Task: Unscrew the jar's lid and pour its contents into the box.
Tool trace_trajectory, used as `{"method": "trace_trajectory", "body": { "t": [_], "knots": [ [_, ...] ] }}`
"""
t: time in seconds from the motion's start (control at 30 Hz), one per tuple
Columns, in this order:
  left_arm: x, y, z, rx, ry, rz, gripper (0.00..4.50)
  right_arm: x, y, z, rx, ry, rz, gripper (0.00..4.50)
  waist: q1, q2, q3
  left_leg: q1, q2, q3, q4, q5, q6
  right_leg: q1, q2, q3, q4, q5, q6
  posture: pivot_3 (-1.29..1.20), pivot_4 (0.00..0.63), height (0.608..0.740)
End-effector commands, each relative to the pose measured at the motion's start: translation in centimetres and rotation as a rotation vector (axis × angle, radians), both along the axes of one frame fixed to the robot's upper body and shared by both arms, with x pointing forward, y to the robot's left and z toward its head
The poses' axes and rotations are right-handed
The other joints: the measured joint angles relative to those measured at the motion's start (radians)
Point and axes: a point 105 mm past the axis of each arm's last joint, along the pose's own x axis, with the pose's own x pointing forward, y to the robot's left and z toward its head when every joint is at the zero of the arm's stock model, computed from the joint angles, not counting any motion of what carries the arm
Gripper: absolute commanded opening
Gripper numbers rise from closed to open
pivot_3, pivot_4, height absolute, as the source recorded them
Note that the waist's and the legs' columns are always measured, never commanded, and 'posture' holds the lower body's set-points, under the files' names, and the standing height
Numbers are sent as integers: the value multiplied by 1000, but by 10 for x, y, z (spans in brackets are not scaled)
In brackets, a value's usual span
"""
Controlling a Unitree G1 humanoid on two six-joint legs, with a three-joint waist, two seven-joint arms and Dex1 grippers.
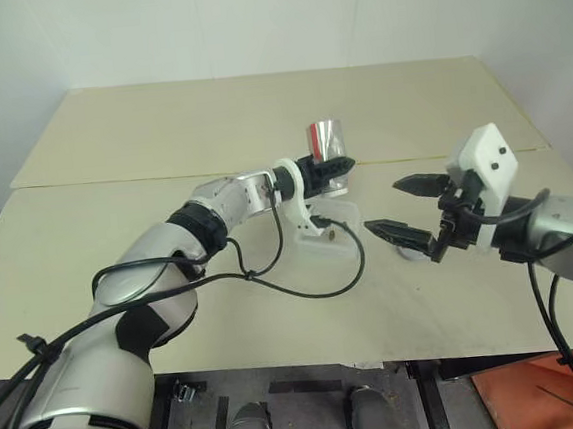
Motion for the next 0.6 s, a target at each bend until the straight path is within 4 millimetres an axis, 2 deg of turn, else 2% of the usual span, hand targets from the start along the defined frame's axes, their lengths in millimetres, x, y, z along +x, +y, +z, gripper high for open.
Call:
{"method": "trace_trajectory", "body": {
  "t": [0.03, 0.1, 0.23, 0.33, 0.43, 0.53, 0.6],
  "knots": [
    [-1, 8, 27, -214, 136, 24, 1969, -2, -2, 14, 6, -58, 7, 4482, -1, 0, 0, 0, 0, 0, 0, 0, 0, 0, 0, 0, 0, 0, 0, 0, 150, 740],
    [1, 22, 38, -323, 206, 55, 1969, -2, -2, 15, 5, -59, 11, 4482, -6, 0, 0, 1, 0, 0, 0, 0, 0, 0, 0, 0, 0, 0, 0, 0, 150, 740],
    [11, 51, 46, -603, 522, 164, 1969, 1, -3, 17, 5, -60, 18, 4482, -10, 0, 0, 1, 0, 0, 0, 0, 0, 0, 0, 0, 1, 0, 0, 0, 150, 740],
    [23, 79, 53, -956, 822, 238, 1969, 3, -3, 18, 10, -61, 22, 4482, -15, 0, 0, 1, 0, 0, 0, 0, 0, 0, 0, 0, 1, 0, 0, 0, 150, 740],
    [28, 108, 42, -1301, 1174, 261, 1969, 3, -1, 17, 18, -60, 35, 4482, -21, 1, 0, 0, 0, -1, 1, 0, 0, 0, 0, 0, 1, 0, 0, 0, 150, 740],
    [23, 128, 23, -1483, 1359, 275, 1969, 3, 1, 15, 15, -54, 42, 4482, -32, 1, -1, 1, 0, -1, 1, 0, 0, 1, 0, 0, 1, 0, 0, 0, 150, 740],
    [19, 138, 11, -1543, 1391, 314, 1969, 3, 1, 14, 15, -50, 45, 4482, -38, 1, -1, 3, 0, 0, 1, 0, 0, 2, 0, 0, 2, 0, 0, 0, 150, 740]
  ]
}}
